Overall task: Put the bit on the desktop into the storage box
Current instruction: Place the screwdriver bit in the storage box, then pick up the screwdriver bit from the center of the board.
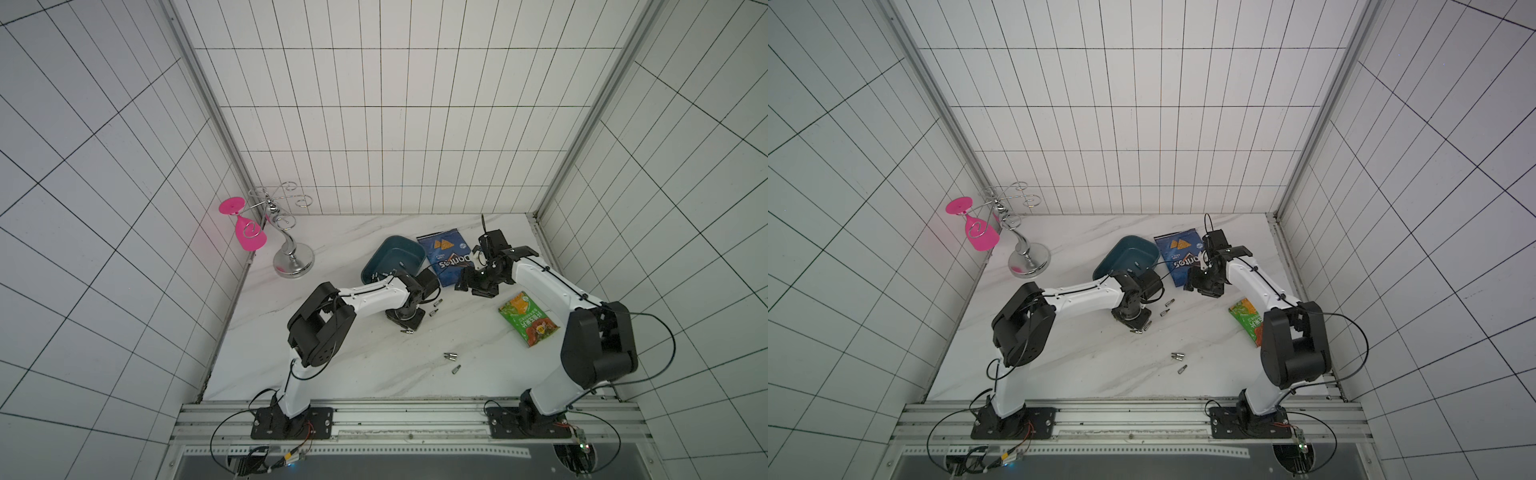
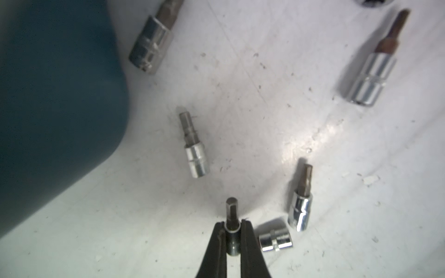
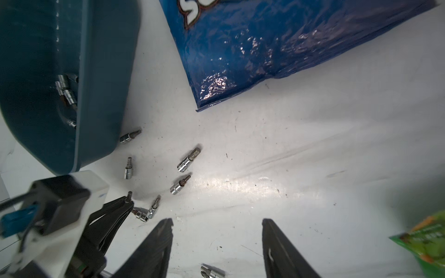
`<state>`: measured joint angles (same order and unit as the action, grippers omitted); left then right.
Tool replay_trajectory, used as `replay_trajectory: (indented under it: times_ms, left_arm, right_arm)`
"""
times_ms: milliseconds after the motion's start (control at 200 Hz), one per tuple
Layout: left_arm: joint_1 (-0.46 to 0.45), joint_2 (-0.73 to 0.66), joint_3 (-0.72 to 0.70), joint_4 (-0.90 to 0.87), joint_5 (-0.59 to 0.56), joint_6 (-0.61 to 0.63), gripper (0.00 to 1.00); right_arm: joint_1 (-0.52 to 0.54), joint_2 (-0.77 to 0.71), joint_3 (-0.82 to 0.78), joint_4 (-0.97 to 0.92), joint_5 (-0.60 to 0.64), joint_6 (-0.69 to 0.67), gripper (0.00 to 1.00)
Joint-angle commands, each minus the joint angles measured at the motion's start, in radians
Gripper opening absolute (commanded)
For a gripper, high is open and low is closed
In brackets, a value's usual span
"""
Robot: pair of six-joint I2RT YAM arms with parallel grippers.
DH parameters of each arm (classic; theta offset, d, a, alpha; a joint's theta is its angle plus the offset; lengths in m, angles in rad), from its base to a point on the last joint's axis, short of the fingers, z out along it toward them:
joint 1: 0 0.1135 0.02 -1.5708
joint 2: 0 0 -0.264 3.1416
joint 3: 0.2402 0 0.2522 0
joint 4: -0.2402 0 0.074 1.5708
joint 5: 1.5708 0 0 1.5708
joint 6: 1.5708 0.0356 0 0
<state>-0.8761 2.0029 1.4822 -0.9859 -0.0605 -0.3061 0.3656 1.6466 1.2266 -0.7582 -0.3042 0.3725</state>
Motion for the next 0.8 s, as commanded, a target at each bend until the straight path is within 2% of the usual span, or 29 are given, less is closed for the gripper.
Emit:
replay_trajectory:
  times_ms: [0, 195, 390, 600, 795]
  left_arm:
    - [-0.003, -0.106, 0.047, -0.062, -0.045, -0.027, 0.00]
    - [0.014, -0.177, 0.136, -0.147, -0.098, -0.026, 0.00]
    - [0.118, -0.172, 0.213, -0.164, -0.091, -0.028, 0.00]
    - [0.210, -0.075, 0.312, -0.142, -0.074, -0.002, 0.00]
    - [0.255, 0.048, 0.377, -0.083, -0.069, 0.034, 0.00]
  right_arm:
    - [0.030, 0.039, 0.035, 0.016, 0.049, 0.043, 0.62]
    - [0.040, 0.090, 0.057, 0.019, 0.054, 0.086, 0.62]
    - [0.071, 0.141, 0.089, 0.011, 0.052, 0.098, 0.61]
    - [0.112, 0.200, 0.140, -0.025, 0.067, 0.103, 0.61]
    - [0.134, 0.221, 0.171, -0.047, 0.066, 0.119, 0.60]
